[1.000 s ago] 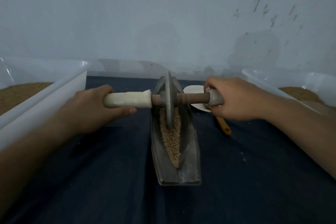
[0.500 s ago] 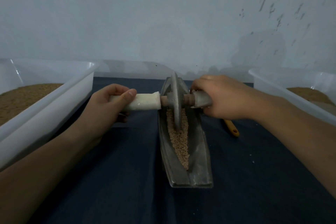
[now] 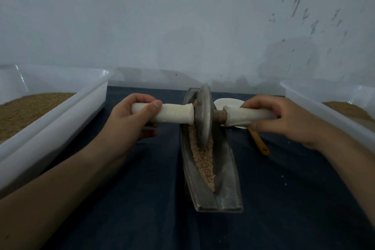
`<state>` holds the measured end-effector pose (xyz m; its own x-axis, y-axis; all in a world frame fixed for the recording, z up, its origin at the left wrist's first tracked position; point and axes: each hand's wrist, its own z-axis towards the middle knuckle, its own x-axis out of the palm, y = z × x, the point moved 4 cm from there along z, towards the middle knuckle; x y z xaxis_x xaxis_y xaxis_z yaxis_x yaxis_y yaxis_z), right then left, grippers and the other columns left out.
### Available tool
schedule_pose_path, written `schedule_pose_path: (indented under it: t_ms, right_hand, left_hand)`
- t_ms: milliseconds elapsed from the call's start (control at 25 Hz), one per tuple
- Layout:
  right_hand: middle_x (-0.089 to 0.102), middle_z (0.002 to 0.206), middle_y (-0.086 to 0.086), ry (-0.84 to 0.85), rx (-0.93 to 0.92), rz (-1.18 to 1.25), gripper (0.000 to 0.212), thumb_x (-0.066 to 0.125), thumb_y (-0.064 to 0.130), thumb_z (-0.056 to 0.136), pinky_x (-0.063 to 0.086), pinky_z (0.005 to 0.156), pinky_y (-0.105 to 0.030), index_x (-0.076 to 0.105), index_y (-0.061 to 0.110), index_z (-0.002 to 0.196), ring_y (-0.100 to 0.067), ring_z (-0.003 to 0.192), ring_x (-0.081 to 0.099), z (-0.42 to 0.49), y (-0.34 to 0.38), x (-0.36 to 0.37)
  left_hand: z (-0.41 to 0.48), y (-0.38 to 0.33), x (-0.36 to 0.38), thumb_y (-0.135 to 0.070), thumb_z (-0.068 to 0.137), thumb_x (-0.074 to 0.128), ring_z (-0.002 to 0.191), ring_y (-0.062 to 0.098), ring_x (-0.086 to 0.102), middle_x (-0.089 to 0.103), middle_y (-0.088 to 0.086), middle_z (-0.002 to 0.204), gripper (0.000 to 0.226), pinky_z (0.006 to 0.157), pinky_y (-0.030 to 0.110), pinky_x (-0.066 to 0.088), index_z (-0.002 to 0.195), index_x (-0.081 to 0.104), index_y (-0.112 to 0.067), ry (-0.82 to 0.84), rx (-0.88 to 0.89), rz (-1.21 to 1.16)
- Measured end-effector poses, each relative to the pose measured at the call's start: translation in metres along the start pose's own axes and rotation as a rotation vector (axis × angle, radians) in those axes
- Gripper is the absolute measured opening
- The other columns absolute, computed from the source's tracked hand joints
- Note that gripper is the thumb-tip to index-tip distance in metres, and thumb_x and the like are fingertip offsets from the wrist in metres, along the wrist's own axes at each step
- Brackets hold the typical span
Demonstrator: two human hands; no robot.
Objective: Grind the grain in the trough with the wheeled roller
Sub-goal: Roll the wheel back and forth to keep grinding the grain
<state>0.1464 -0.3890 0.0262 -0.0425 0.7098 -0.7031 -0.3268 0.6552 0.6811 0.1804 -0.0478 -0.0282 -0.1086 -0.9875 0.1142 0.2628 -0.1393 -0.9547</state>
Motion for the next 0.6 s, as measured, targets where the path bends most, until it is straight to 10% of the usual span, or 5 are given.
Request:
schedule_pose_path:
  t_ms: [200,600]
  right_hand:
    - [0.066,0.08,0.008,-0.324,0.016,-0.21,0.051,0.04,0.07,0.092,0.052,0.07,-0.042,0.07,0.029,0.096,-0.006,0.077,0.064,-0.003,0.0,0.009]
    - [0.067,0.078,-0.004,-0.605,0.159,0.365,0.032,0.058,0.043,0.097,0.056,0.053,-0.03,0.073,0.021,0.08,-0.016,0.063,0.066,-0.007,-0.015,0.029]
  left_hand:
    - [0.004,0.003,-0.003,-0.043,0.074,0.081,0.079,0.017,0.069,0.071,0.003,0.098,0.03,0.07,0.035,0.056,0.092,0.069,-0.021,-0.04,-0.024,-0.071]
    - [0.0,0.001,-0.003,-0.036,0.082,0.073,0.088,0.019,0.066,0.066,0.012,0.112,0.013,0.074,0.036,0.057,0.087,0.067,-0.026,-0.062,-0.036,-0.162]
